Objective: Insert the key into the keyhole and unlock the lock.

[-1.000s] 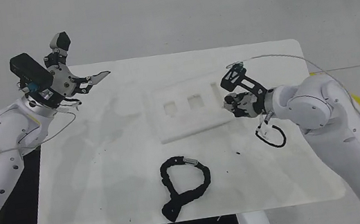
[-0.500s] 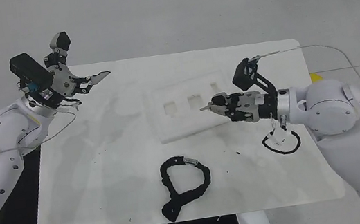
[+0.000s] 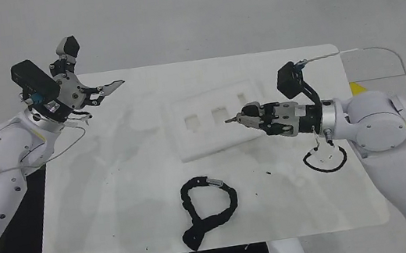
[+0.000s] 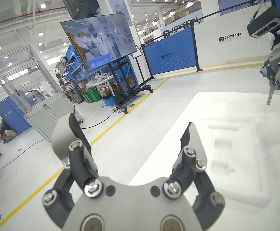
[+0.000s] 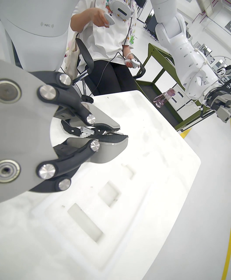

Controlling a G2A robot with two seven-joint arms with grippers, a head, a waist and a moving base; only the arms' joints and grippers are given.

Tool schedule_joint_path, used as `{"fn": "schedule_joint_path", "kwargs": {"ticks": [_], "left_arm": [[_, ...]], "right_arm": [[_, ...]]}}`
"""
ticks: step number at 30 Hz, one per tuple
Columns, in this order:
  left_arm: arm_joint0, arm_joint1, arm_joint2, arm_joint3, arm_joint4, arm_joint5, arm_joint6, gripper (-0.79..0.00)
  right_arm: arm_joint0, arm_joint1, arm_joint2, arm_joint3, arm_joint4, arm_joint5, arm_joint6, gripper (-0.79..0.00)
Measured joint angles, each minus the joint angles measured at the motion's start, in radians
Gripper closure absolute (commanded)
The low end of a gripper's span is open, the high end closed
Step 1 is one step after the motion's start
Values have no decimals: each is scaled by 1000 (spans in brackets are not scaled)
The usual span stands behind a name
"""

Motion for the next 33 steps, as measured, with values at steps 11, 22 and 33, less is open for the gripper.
{"fn": "schedule_joint_path", "kwargs": {"ticks": [11,22,33], "left_arm": [[61,7,-18,-163,10,-230,-109,-785],[135,-2,18,-262,31,-461,-274,-785],[84,-52,99,-251,147,-571,-421,-785]], "right_arm": [[0,0,0,0,0,0,0,0],[0,0,0,0,0,0,0,0],[0,0,0,0,0,0,0,0]]}}
